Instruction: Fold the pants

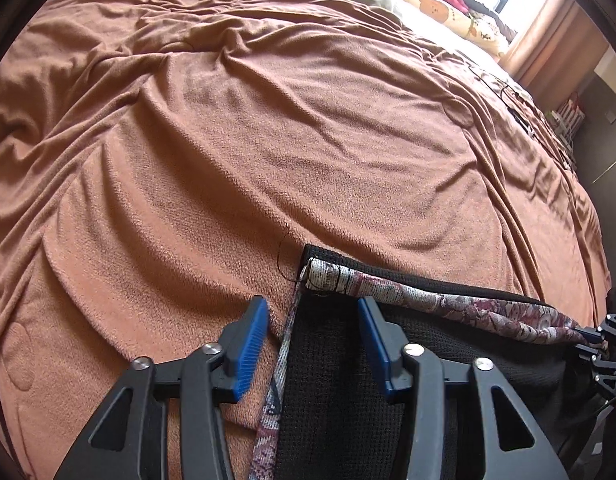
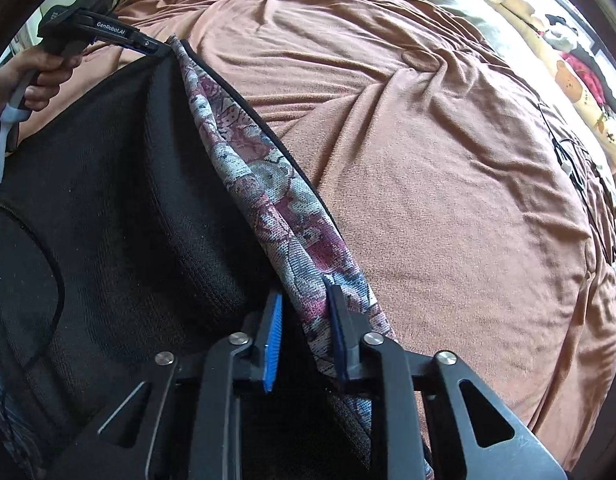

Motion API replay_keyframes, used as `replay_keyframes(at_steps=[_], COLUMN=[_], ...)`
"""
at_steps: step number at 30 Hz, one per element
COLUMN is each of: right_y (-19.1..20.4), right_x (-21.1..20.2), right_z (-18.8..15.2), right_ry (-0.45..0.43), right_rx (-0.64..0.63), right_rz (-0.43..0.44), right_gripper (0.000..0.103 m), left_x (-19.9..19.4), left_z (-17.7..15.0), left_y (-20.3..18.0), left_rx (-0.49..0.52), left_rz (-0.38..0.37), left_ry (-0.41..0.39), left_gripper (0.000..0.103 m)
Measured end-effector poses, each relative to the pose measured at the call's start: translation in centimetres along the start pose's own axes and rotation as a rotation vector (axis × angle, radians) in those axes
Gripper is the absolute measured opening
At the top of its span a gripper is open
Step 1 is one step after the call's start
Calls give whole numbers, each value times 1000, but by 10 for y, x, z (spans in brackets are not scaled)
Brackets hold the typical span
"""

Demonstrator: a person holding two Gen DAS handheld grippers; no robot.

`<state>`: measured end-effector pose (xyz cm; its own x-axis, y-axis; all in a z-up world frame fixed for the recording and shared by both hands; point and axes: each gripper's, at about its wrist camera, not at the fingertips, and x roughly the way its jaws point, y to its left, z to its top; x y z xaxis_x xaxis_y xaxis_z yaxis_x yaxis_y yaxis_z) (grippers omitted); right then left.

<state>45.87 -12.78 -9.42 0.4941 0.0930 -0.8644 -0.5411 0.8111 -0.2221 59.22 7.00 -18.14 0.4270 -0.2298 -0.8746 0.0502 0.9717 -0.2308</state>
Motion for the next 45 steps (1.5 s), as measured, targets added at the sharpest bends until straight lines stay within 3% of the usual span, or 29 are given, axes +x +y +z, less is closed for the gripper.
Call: replay_keyframes(at_steps=[1,4,11,16,18,19,22,31,37,45], right_y=[-3,-8,-19,-24,-26,-27,-32,-37,-43,-77], right_x=[-2,-2,21,23,10,4,-15,-59,-56,-24], right_z=[2,3,13,20,18,16,7,-31,-52,-68], right_ry=[-10,-17,23,31,8,-1,-12,51,127,157], right_rx=[15,49,151,194,204,208,222,203,193,400], right_rz=[-5,-13,-10,-38,-27,-23,-25,-50,-87,-132], right_gripper=[8,6,6,31,46,55,58,58,58,57], left_x=[1,3,0,-5,-12,-15,-31,-72,-94,-113], left_z=[1,2,5,7,6,6,0,-33,-66,-117], left_y=[1,4,16,20,22,23,25,18,21,34], left_rx=[2,-3,-71,-105,-112,-115,-108,-39,-14,-34], left_rz=[-2,20,5,-3,-23,-37,-33,-75,-82,-90], left_ry=[2,2,-26,-11,-8,-7,-35,-23,-8,19], left_gripper=[23,5,3,3,12,25,50,51,51,51])
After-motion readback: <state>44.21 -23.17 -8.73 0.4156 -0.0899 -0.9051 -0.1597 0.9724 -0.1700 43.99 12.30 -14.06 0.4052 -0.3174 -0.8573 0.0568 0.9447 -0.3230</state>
